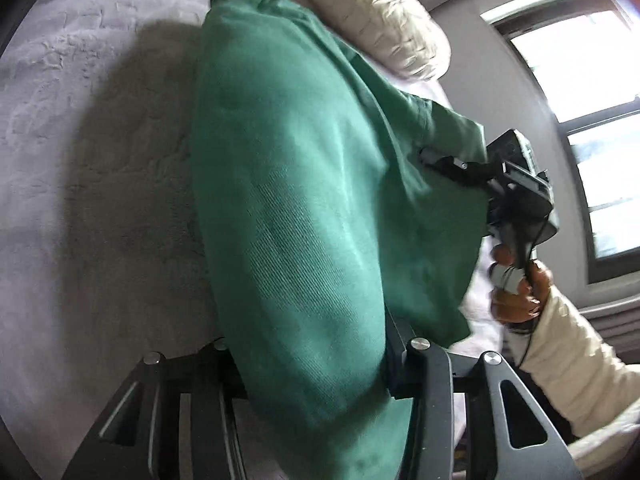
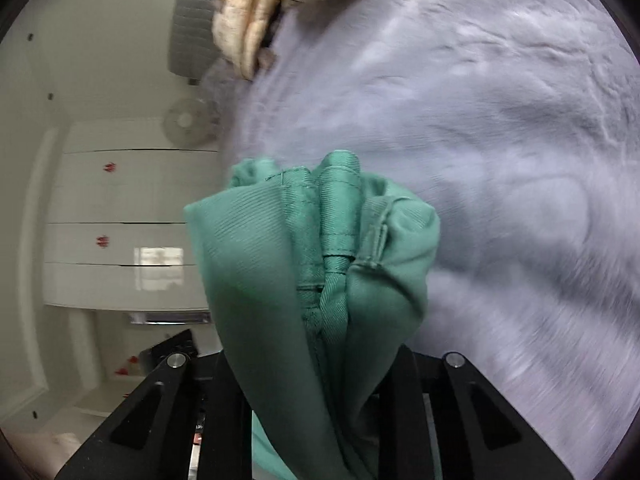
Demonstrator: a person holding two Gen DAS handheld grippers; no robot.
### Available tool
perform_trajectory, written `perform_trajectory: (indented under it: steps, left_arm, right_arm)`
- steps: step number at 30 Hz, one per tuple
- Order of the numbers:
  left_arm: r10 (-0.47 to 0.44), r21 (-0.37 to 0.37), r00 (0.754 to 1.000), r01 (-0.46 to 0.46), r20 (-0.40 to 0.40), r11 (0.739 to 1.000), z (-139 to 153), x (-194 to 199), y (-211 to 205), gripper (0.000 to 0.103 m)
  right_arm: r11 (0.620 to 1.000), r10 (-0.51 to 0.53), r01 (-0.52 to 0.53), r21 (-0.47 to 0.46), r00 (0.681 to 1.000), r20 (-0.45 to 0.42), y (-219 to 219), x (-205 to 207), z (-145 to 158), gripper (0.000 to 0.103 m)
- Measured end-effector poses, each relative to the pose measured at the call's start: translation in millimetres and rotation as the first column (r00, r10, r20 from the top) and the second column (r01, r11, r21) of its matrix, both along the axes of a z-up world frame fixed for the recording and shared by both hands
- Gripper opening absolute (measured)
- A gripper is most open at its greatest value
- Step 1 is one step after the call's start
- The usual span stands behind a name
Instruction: Fold large clothes
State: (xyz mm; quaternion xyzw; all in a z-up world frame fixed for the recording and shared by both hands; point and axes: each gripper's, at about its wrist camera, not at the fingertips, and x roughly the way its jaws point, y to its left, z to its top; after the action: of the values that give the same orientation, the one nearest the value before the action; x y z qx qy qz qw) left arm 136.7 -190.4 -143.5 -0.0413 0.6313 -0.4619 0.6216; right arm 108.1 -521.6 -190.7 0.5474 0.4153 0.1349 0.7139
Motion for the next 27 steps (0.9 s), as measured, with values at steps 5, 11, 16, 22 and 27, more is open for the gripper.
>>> perform_trajectory:
  steps: [5,11,16,22,27]
  left_arm:
    - [-0.05,-0.022,0.999,0.05,0.021,0.999,34.5,-16.6,31.2,0.046]
    - [-0.09,0.027,0.996,0.089,0.024,0.996,57.5,-40.0,98.6,0.046]
    - [-0.075,0.125,0.997,0.073,0.009,0.989,40.5,-60.7,156.0,0.048]
    - [0.004,0.296,1.0,-0.01,0.018,0.955,-12.3,-73.9,184.8,0.059]
    - [0.038,0.225,0.99,-0.067,0.134,0.972,32.1,-70.0,208.0,0.063]
  right_arm:
    - [1.0,-0.01,0.01,0.003,1.0,0.023,36.7,-9.5,33.4,0.023]
    - [0.998,0.004,-0.004,0.061,1.0,0.001,107.9,-26.8,46.4,0.023]
    - [0.994,0.029,-0.022,0.11,0.998,-0.057,172.0,-43.1,20.7,0.023]
    - [0.998,0.012,-0.029,-0.064,0.969,-0.246,200.6,-25.0,-21.7,0.027]
    - [0.936,-0.005,-0.1,-0.337,0.955,-0.297,202.6,-40.4,19.2,0.075]
